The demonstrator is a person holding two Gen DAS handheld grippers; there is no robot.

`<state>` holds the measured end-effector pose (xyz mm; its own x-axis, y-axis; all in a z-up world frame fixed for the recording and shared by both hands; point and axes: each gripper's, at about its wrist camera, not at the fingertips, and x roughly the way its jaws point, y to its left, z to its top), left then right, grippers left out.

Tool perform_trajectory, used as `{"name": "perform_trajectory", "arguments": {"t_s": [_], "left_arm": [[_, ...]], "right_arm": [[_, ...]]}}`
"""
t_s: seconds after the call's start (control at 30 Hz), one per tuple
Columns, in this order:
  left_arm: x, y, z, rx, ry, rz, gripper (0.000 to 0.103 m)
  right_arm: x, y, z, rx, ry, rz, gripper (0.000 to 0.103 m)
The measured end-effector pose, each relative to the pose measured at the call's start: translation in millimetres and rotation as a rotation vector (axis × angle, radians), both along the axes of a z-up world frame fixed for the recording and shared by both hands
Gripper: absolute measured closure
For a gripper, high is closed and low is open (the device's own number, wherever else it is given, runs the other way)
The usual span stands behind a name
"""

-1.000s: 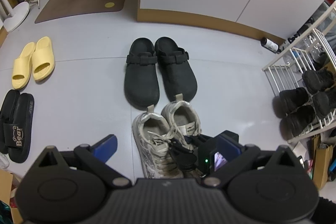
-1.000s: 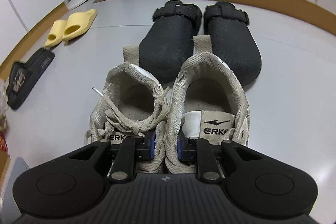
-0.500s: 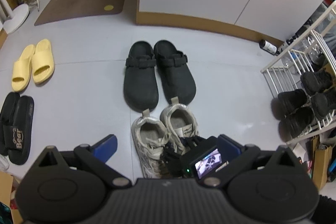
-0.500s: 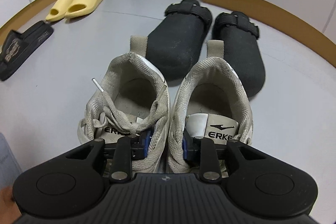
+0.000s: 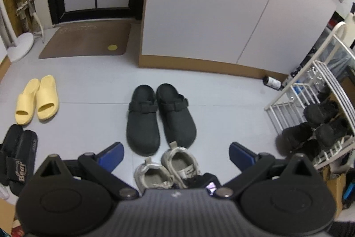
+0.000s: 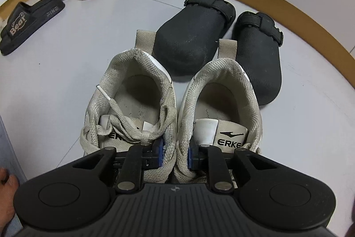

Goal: Organize scattered shoes
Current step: 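Lift and carry the white sneakers with the right tool to the rack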

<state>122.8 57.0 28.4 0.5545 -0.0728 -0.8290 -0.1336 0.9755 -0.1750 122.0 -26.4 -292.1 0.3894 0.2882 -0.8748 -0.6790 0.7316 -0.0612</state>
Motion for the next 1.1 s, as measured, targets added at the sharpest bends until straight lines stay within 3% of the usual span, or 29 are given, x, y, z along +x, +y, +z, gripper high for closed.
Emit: {"name": "perform_trajectory", "arguments": {"t_s": [0.23,0.4,0.53,0.7,0.9,1.0,1.1], "left_arm": [[-4.2,12.8,-3.2,0.044,0.022,0.021,0.001],[-6.1,19.6,-5.1,0.064,0.022,0.041,0.001],[-7.2,11.1,-2.8,0.063,0.018,0.022,0.001],[-9.9,0.4,-1.8,0.048,0.01,0.007,0.001],[-9.2,-21.0,6.3,-0.003,-0.015,0.028,0.001],[-4.7,-39.1,7.0,-0.009,-0.009,-0.067,0.001],[4.2,-47.9,0.8,-0.034,0.024,-0.105,0.001]], "right_arm": [[-12.8,-4.7,8.2,-0.03,-0.001,-0.062,0.083],[-30.5,-30.5,37.3,0.004,-0.111,-0.22,0.083],[-28.3,-52.2,61.7,0.038,-0.143,-0.338,0.083],[-21.1,-87.1,105.9,0.077,-0.181,-0.449,0.083],[-19.4,-144.7,187.2,0.076,-0.26,-0.532,0.083],[-17.2,-163.4,214.9,0.074,-0.286,-0.559,0.083],[-14.6,-194.4,265.1,0.089,-0.348,-0.558,0.083]]}}
